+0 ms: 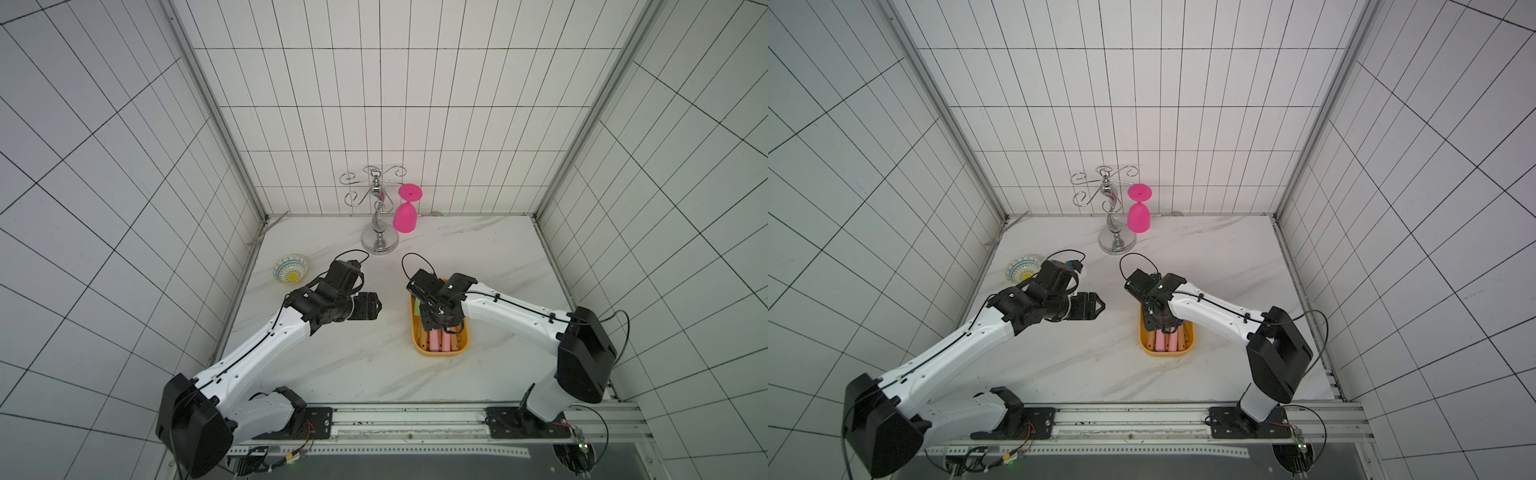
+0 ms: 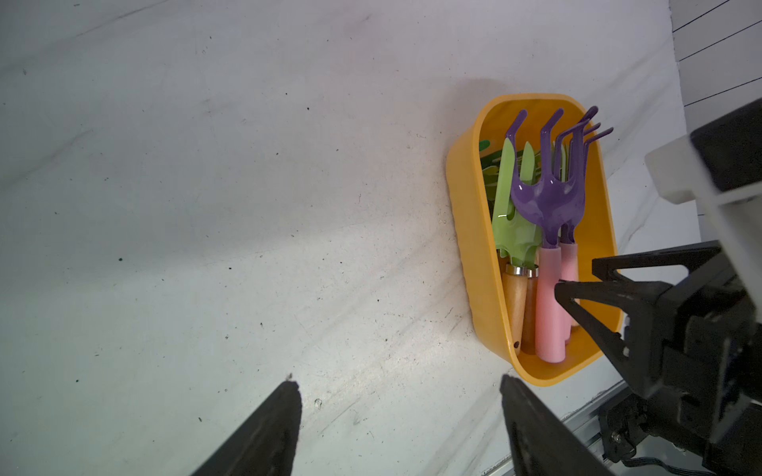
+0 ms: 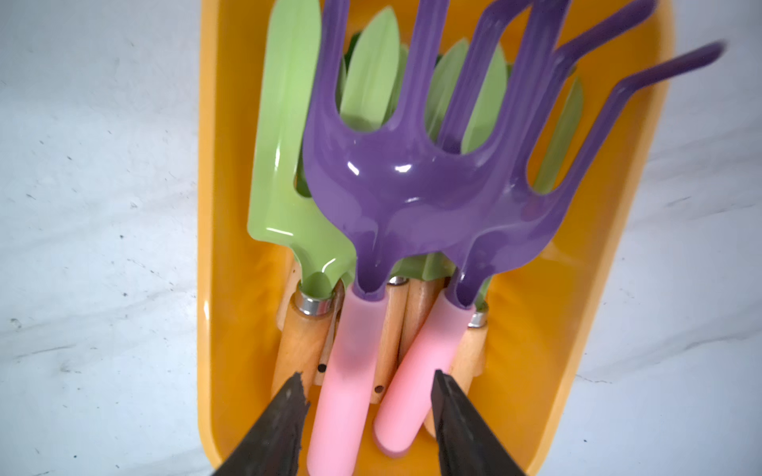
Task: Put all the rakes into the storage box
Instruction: Place the rake in the storage box.
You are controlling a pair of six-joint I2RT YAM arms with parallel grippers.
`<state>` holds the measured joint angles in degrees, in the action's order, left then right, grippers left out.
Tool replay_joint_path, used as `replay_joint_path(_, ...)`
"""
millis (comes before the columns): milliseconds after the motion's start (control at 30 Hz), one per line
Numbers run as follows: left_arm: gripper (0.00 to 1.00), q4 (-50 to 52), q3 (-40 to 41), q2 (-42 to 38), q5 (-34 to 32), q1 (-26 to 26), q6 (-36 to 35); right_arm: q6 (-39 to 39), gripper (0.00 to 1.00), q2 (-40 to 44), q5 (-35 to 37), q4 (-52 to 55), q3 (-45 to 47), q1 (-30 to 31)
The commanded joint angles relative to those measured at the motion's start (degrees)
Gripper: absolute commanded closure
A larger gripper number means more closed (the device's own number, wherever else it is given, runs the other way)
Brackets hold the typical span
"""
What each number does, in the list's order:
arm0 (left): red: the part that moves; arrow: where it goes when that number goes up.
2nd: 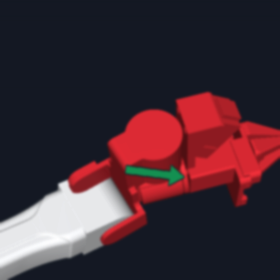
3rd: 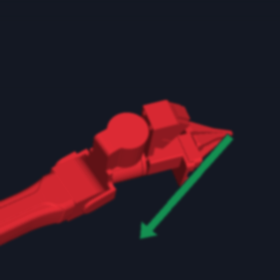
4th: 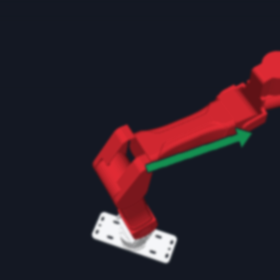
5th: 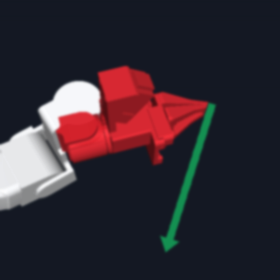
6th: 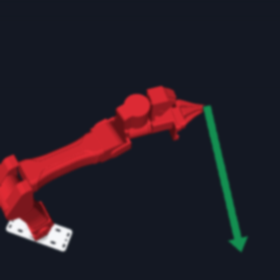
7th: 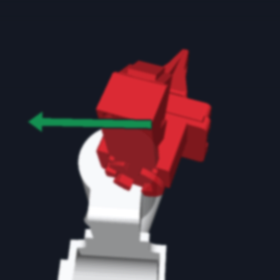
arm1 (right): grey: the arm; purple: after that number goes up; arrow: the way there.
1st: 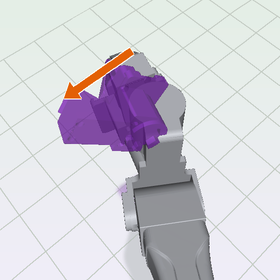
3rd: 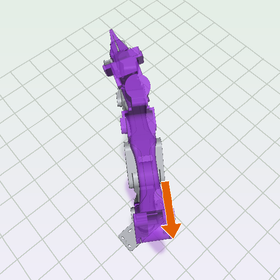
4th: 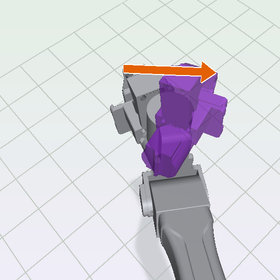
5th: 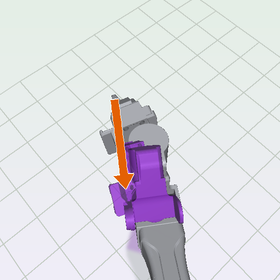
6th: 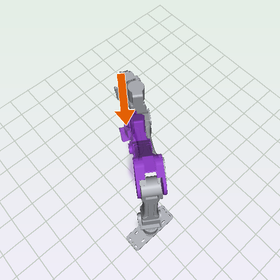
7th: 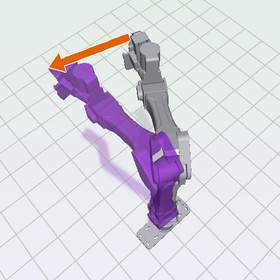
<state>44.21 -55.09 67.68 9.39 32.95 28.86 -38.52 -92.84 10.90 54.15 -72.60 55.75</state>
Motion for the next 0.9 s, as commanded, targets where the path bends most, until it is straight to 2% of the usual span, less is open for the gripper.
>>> replay_joint_path(0, 0.22, -0.6, -1.3, 0.4, 0.9, 0.2, -1.2, 0.3, 0.51, 2.2, 4.2, 4.6, -2.1, 0.3)
replay_joint_path(200, 0.22, -0.9, -1.7, 1.7, 0.9, 0.2, -1.4, 2.6, 0.70, -2.2, 3.9, 1.8, -2.4, 0.0)
replay_joint_path(433, 0.22, -0.8, -2.0, 2.5, 1.1, 0.2, -1.7, 2.9, 0.77, -6.1, 2.2, 0.0, -3.4, -0.3)
replay_joint_path(733, 0.22, -0.5, -2.6, 3.6, 0.4, 0.1, -2.7, 2.2, 0.78, -6.4, 0.3, 0.5, -2.2, -0.4)
replay_joint_path(800, 0.22, -0.7, -3.1, 3.6, 0.5, 0.1, -3.2, 2.4, 0.73, -4.4, 1.2, 1.6, -3.1, -0.4)
replay_joint_path(867, 0.22, -1.3, -3.3, 3.2, 0.5, 0.1, -3.4, 3.2, 0.63, -1.2, 1.9, 2.0, -4.0, -0.5)
